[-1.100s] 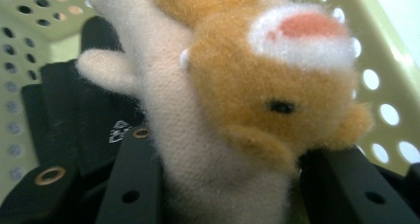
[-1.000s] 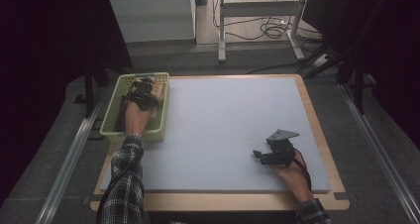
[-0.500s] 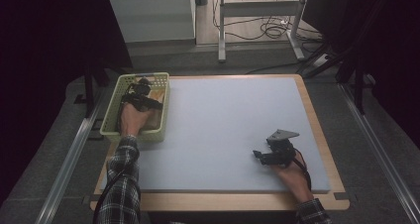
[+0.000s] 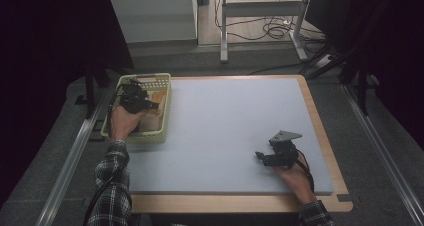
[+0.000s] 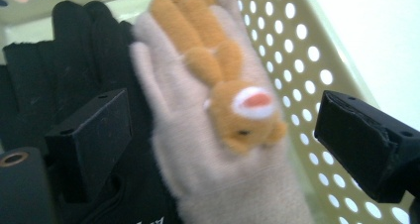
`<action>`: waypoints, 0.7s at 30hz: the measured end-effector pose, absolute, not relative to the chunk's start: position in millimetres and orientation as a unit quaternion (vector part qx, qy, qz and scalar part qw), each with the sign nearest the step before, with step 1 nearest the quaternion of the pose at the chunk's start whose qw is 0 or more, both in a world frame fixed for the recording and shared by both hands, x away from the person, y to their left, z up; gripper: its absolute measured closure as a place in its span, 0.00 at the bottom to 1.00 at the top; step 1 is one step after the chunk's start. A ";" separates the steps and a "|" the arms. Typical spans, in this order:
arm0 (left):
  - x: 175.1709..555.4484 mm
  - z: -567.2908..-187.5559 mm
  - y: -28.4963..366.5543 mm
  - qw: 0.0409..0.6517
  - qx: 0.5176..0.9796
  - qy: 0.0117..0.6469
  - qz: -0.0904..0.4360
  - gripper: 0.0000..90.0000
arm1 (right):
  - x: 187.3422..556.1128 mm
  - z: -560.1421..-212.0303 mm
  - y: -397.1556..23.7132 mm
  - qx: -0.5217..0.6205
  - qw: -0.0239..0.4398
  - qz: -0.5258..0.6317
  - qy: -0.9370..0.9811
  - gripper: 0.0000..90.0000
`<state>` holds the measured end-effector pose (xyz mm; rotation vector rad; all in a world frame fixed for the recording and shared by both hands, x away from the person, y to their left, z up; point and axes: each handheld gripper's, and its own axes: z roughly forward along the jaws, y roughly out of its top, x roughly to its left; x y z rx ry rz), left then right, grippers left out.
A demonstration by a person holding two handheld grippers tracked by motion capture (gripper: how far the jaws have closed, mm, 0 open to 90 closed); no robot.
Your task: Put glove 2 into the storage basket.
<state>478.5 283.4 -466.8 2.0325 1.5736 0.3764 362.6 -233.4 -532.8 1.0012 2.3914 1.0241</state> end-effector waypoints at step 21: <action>489.4 -477.9 256.5 0.243 0.765 0.576 0.154 0.72 | 362.6 -532.9 -233.4 0.354 0.176 0.362 0.844 0.28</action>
